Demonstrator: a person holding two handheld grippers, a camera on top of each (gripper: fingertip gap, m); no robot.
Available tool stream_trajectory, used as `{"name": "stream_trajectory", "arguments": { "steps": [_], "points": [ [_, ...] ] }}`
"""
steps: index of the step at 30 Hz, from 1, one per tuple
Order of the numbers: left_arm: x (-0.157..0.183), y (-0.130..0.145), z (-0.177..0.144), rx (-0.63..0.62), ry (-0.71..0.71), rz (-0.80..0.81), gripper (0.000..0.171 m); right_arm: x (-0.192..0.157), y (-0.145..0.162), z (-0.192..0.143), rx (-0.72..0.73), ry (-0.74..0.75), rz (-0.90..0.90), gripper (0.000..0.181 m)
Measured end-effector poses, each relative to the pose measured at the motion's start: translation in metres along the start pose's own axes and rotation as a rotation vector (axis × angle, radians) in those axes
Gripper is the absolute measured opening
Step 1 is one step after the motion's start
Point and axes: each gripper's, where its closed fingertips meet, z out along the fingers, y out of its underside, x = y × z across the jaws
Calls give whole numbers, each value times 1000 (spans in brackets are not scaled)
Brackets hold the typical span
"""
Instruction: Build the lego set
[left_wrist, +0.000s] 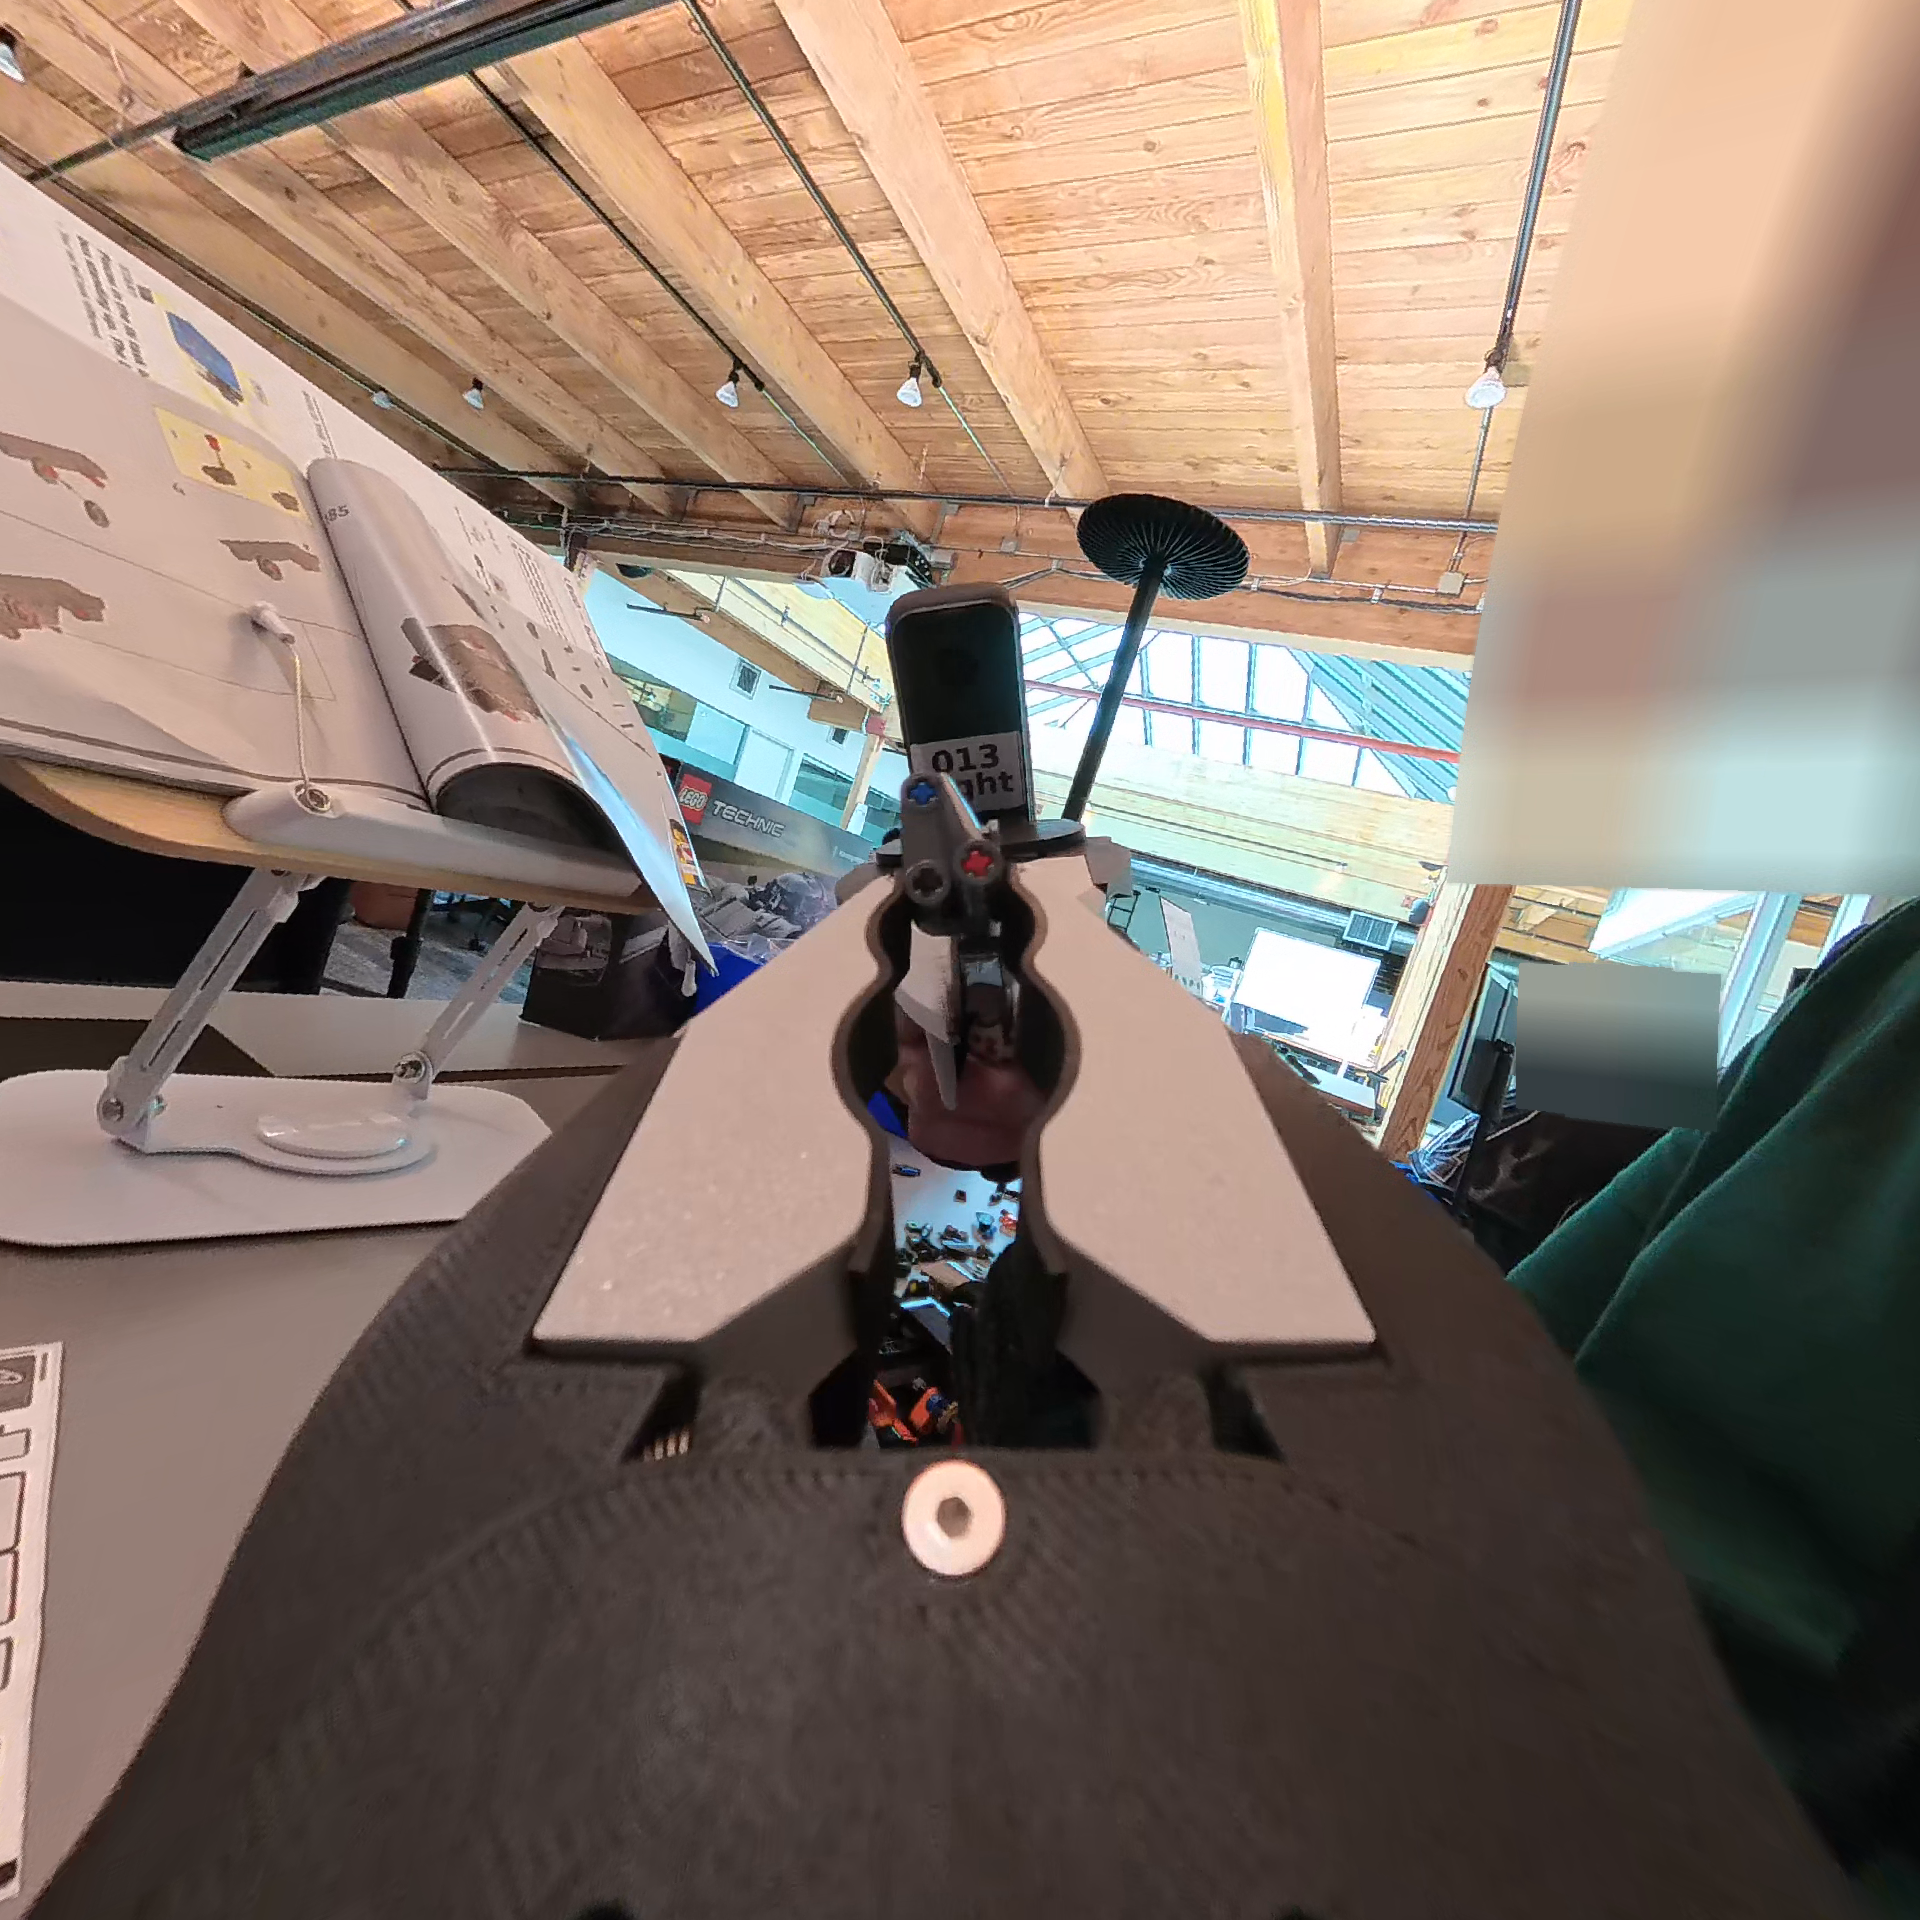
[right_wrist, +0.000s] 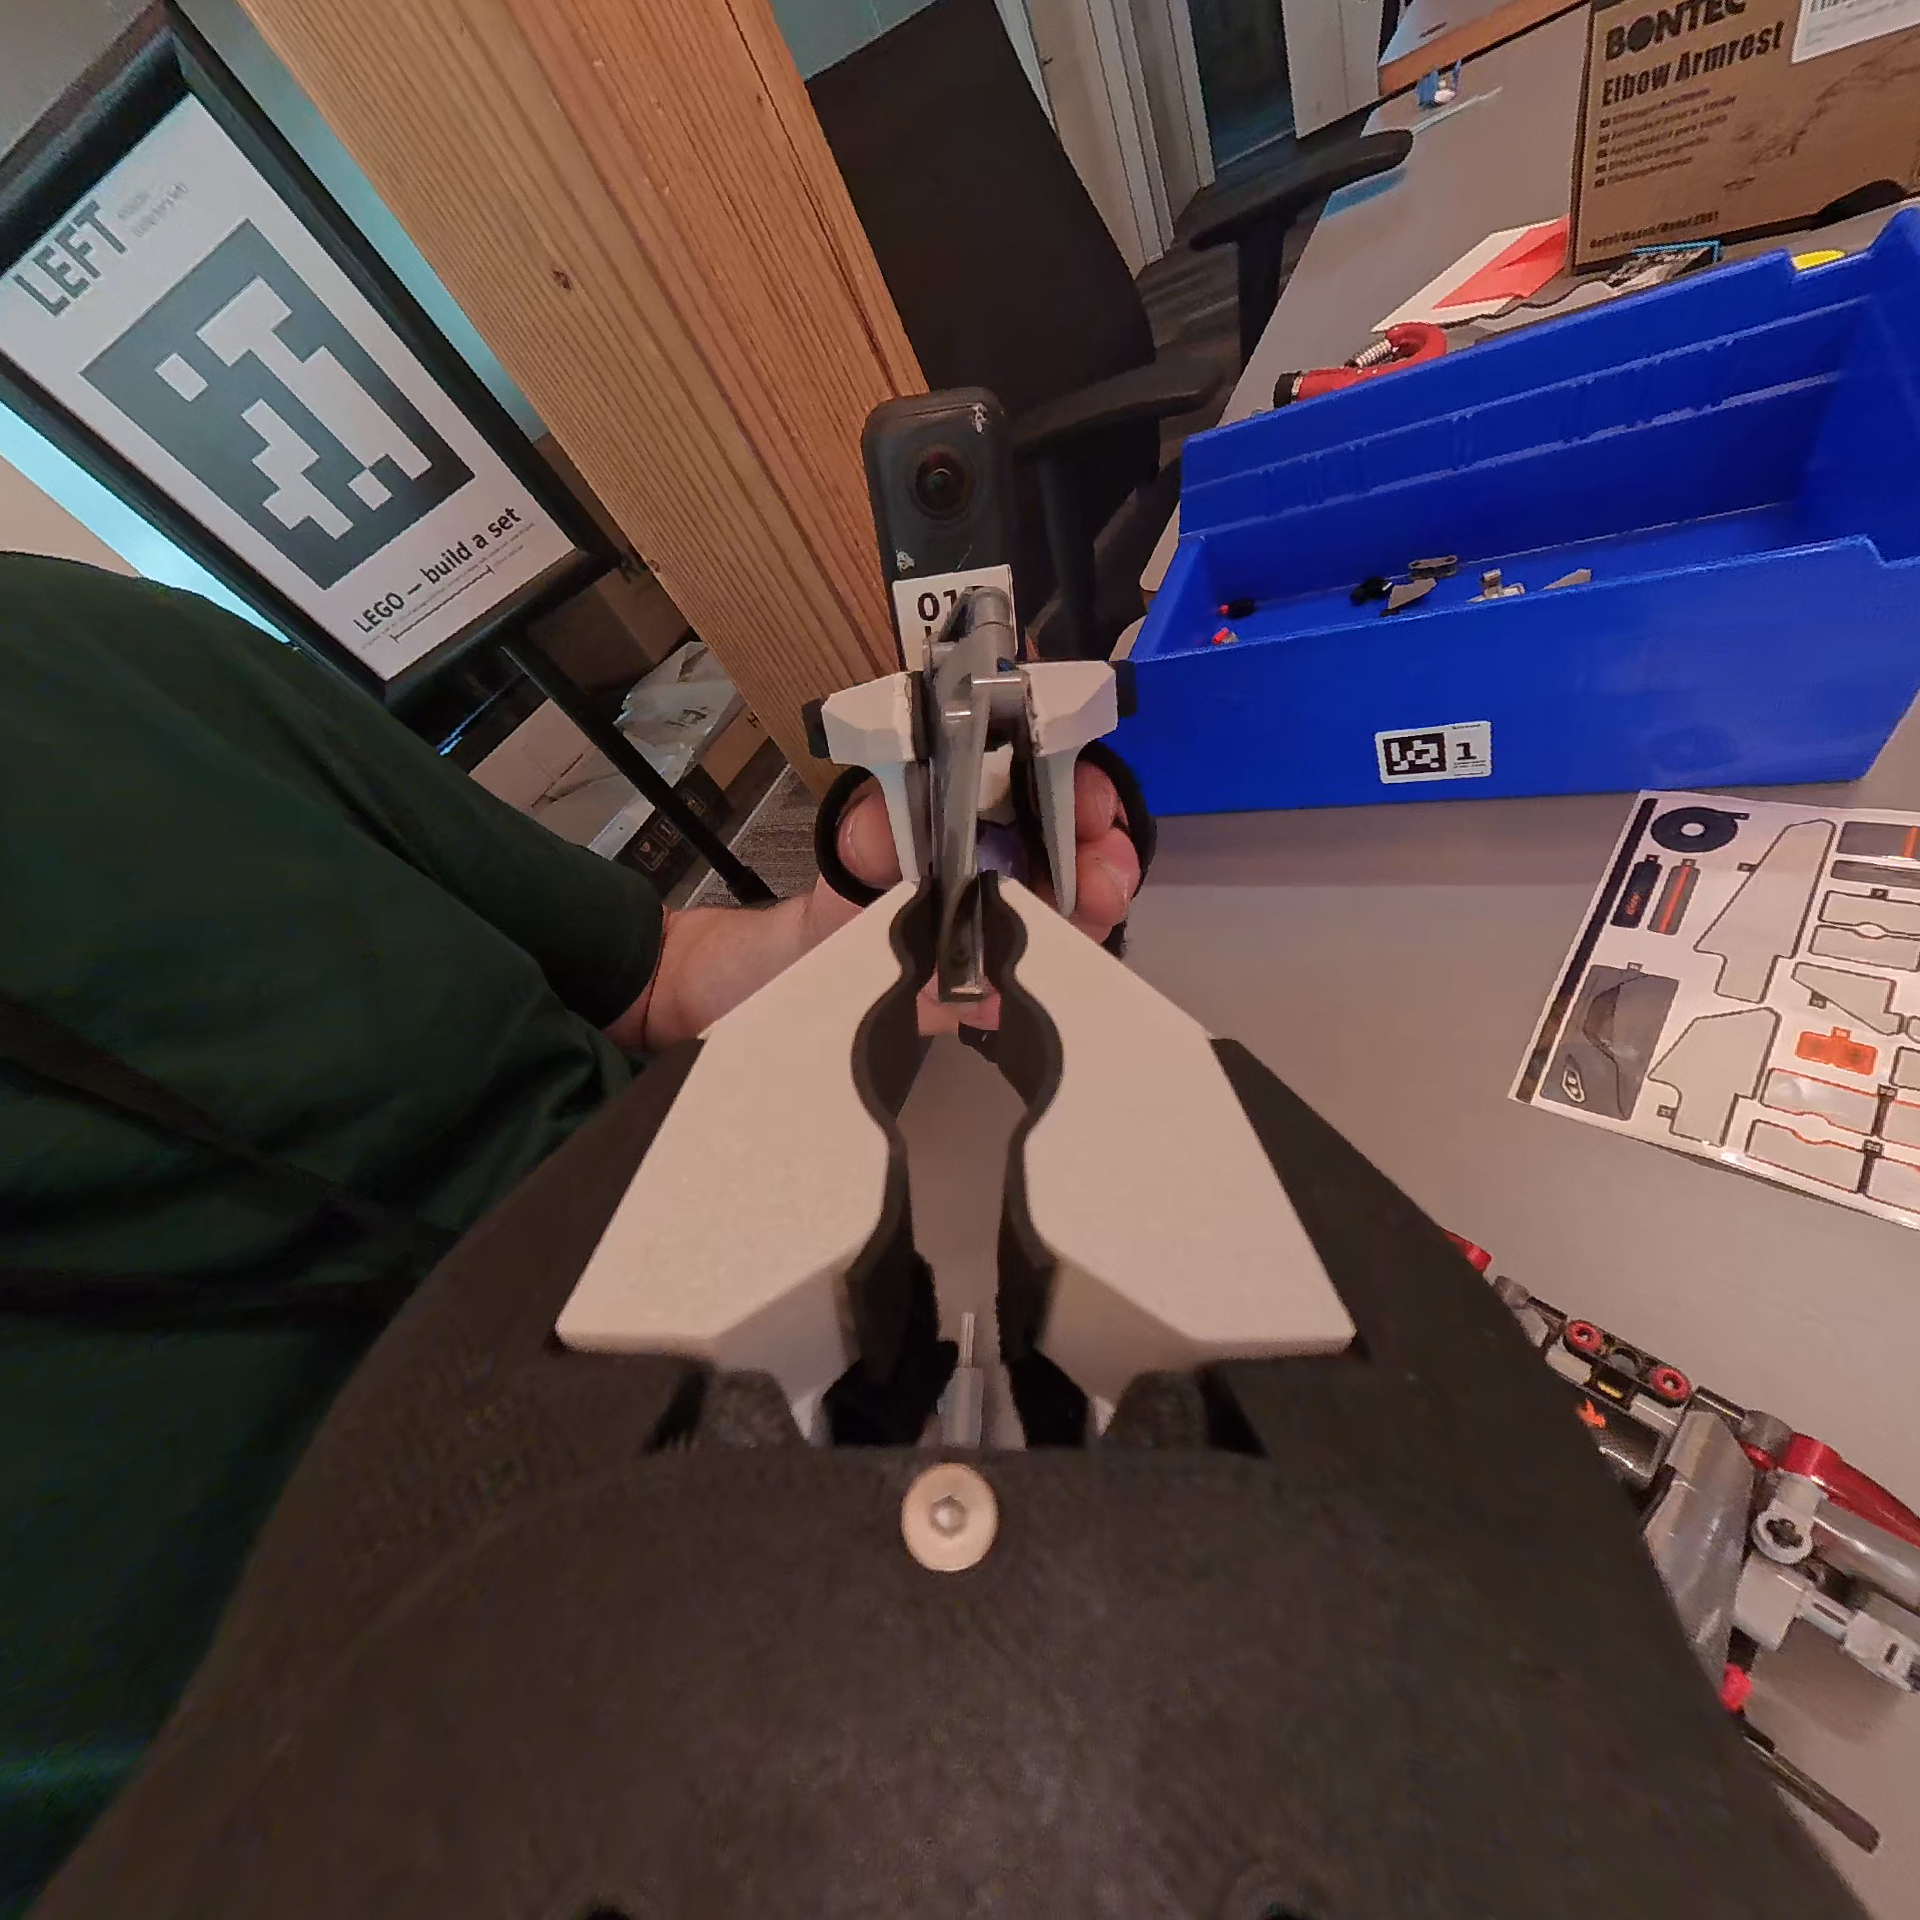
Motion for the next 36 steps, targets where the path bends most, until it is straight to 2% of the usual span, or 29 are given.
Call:
{"name": "stream_trajectory", "arguments": {
  "steps": [5,9,11,15,21,23,25,28,32,36],
  "points": [
    [0,2,1,-15,1,1,14,-1,0,0,-4,-6,4,5],
    [-6,1,0,-31,-65,23,13,8,-2,0,6,81,-48,11],
    [-16,-2,-2,-23,-126,-11,13,19,-6,-4,-4,251,-184,26],
    [-27,-8,-7,28,-165,-107,14,21,-18,-13,-23,556,-503,29],
    [-27,-3,-1,82,-131,-239,14,36,-23,-14,-114,859,-734,39],
    [-26,-3,0,103,-105,-314,14,43,-24,-20,-210,1026,-927,36],
    [-28,-2,0,117,-99,-368,14,38,-26,-15,-292,1122,-1153,27],
    [-26,1,2,120,-79,-441,14,40,-28,-12,-331,1210,-1244,20],
    [-25,2,3,131,-53,-498,14,39,-28,-12,-337,1199,-1275,19],
    [-19,-2,5,134,-44,-486,15,34,-30,-14,-303,1163,-1248,17]
  ]
}}
